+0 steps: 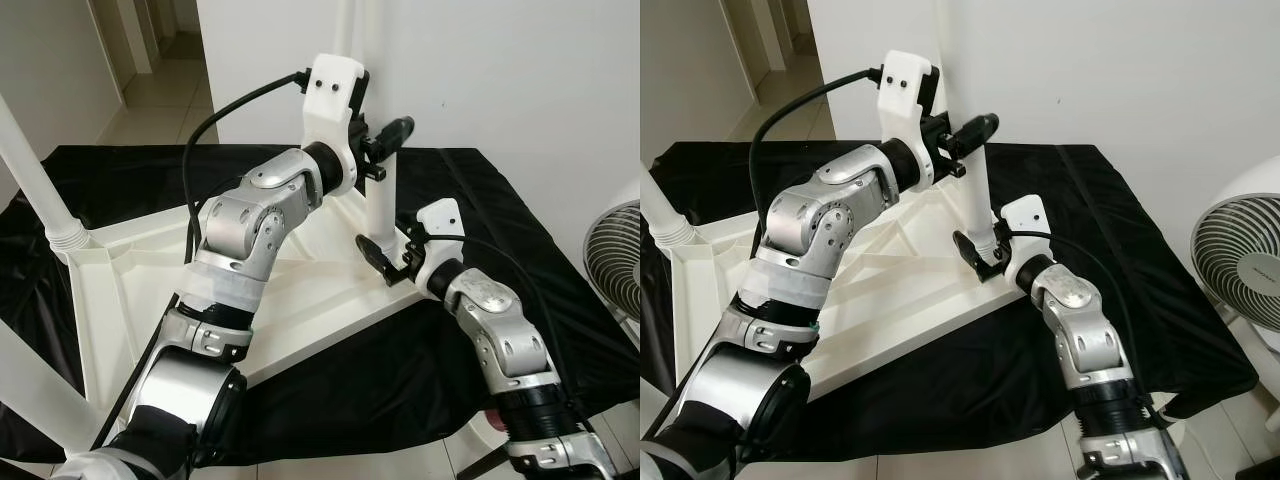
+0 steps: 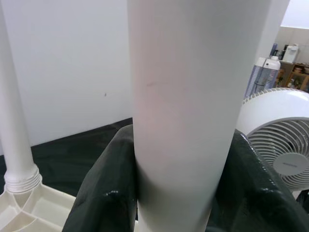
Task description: Building children table
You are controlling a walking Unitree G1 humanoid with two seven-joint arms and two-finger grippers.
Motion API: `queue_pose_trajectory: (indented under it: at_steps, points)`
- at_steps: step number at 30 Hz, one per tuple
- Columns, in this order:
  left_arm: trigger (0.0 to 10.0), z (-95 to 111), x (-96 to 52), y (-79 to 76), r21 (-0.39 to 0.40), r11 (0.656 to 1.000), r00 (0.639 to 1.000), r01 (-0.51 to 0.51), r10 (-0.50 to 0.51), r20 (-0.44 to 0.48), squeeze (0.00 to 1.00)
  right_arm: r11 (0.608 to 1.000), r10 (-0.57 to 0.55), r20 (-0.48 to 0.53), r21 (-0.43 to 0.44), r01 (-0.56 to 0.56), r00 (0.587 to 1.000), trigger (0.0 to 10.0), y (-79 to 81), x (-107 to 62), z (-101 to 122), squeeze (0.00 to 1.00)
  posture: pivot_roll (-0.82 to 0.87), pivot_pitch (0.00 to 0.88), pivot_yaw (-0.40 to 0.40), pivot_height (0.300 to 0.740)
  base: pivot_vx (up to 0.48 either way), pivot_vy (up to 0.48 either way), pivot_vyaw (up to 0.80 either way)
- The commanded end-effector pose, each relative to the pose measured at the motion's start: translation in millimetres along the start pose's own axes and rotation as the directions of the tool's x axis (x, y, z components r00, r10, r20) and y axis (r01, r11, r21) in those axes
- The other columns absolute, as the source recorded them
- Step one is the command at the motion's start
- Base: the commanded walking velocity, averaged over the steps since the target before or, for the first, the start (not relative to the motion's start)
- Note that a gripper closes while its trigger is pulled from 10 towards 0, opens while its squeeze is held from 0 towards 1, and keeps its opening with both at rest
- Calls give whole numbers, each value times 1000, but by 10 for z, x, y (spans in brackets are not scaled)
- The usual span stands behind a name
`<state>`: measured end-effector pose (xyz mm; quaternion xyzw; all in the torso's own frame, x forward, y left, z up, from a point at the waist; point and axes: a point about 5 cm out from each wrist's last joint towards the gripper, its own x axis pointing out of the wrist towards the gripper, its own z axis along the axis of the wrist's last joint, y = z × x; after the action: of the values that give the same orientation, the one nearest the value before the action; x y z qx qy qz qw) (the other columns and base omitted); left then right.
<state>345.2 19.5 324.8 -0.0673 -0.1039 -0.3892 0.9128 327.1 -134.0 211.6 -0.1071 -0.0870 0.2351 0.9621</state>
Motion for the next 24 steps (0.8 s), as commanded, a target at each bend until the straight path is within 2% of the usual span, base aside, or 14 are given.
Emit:
queue_pose_trajectory:
  at_steps: [1, 2, 4, 5, 8, 12, 17, 18, 19, 24]
  points:
    - [10000, 80, 47, 23, 13, 998, 998, -58, 58, 15, 0, 998, -62, 41, -5, 62, 997, 10000, 17, 58, 63, 0, 10, 1, -1, 740, 0, 0, 0]
    - [10000, 80, 47, 23, 13, 998, 998, -58, 58, 15, 0, 998, -62, 41, -5, 62, 997, 10000, 17, 58, 63, 0, 10, 1, -1, 740, 0, 0, 0]
    - [10000, 134, 81, 58, 12, 991, 990, -137, 136, 35, 0, 983, -185, 68, 10, 184, 980, 10000, 33, 144, 95, 0, 12, 4, -2, 740, 0, 0, 0]
    - [10000, 134, 81, 58, 12, 991, 990, -137, 136, 35, 0, 983, -185, 68, 10, 184, 980, 10000, 33, 144, 95, 0, 12, 4, -2, 740, 0, 0, 0]
    - [10000, 162, 103, 59, 11, 982, 981, -189, 188, 48, 0, 954, -301, 83, 24, 300, 950, 10000, 22, 212, 129, 0, 13, 8, -4, 740, 0, 0, 0]
    - [10000, 174, 115, 34, 19, 976, 975, -215, 214, 59, 0, 941, -339, 89, 23, 338, 936, 10000, 34, 260, 161, 0, 18, 16, -10, 740, 0, 0, 0]
    - [10000, 215, 151, -12, -20, 967, 964, -254, 255, 78, 0, 904, -427, 96, 16, 428, 899, 10000, 50, 311, 194, 0, 19, 33, -14, 740, 0, 0, 0]
    - [10000, 239, 170, -33, -43, 961, 957, -273, 276, 85, 0, 868, -493, 111, -5, 496, 863, 10000, 57, 330, 216, 0, 20, 35, -11, 740, 0, 0, 0]
    - [10000, 256, 186, -67, -49, 962, 958, -270, 274, 89, 0, 858, -509, 119, -14, 514, 853, 10000, 81, 352, 222, 0, 23, 37, -10, 740, 0, 0, 0]
    - [10000, 292, 220, -153, -53, 966, 961, -253, 257, 102, 0, 851, -514, 133, -45, 523, 848, 10000, 153, 412, 215, 0, 26, 38, -10, 740, 0, 0, 0]
